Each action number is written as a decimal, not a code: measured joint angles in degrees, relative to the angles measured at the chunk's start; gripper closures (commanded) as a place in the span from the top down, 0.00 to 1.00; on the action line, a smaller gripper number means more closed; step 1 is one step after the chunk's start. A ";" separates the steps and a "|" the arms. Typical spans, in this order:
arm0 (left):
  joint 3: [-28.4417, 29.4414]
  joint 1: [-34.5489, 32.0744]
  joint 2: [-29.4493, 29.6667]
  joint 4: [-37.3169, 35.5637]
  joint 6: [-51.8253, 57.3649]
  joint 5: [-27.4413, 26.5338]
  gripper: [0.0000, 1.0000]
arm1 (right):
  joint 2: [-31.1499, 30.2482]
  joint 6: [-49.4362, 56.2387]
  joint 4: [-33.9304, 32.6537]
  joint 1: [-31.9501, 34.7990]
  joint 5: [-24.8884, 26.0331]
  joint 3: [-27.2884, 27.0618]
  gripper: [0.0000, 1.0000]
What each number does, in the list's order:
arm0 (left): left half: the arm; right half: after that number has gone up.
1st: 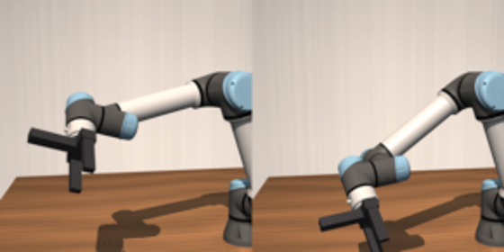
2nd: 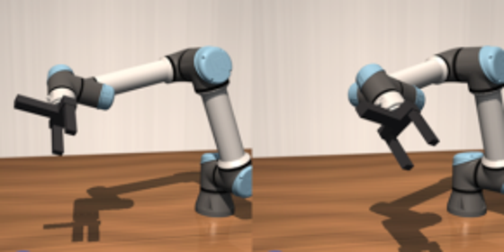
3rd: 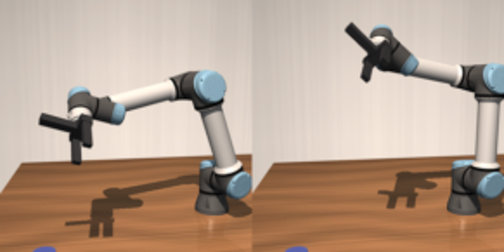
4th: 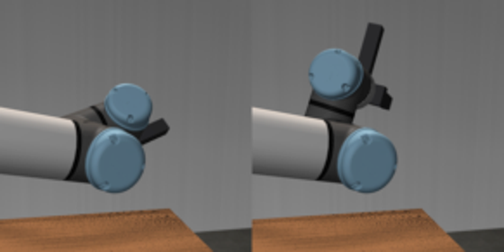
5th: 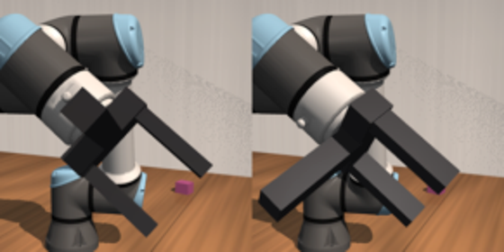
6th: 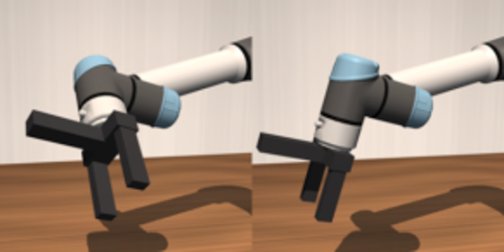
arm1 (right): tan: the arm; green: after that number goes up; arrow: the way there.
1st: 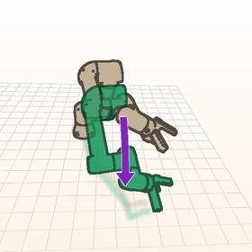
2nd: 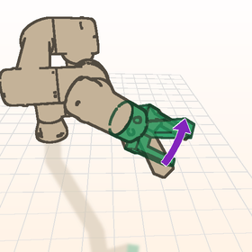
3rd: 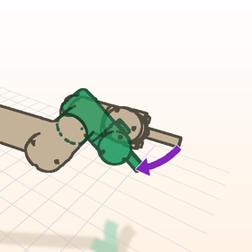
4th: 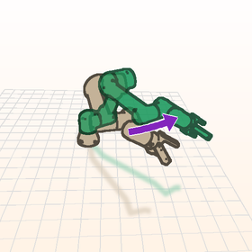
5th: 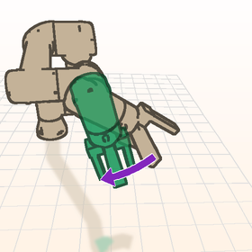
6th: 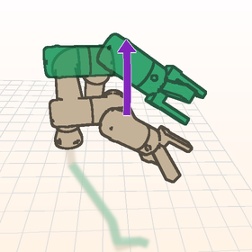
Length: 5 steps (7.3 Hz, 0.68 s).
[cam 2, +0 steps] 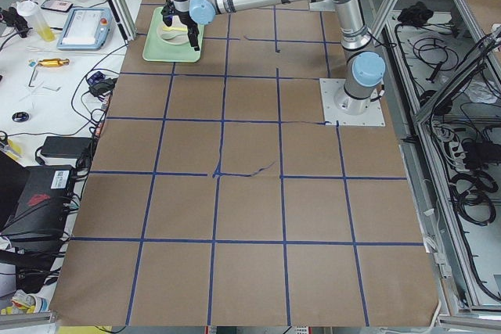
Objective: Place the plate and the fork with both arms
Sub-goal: 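Open the left gripper and withdraw it while the right gripper moves toward the plate, then lower the right gripper onto the yellow fork in the plate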
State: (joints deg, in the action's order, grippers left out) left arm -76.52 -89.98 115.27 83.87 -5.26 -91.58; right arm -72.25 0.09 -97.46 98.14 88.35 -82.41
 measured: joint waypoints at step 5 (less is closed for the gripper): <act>-13.28 6.93 -13.86 7.01 13.80 -2.64 1.00 | 10.20 -0.81 -9.52 2.88 0.04 5.32 1.00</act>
State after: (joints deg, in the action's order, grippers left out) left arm -89.80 -83.05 101.40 90.88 8.55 -94.22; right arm -62.05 -0.72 -106.98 101.02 88.39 -77.09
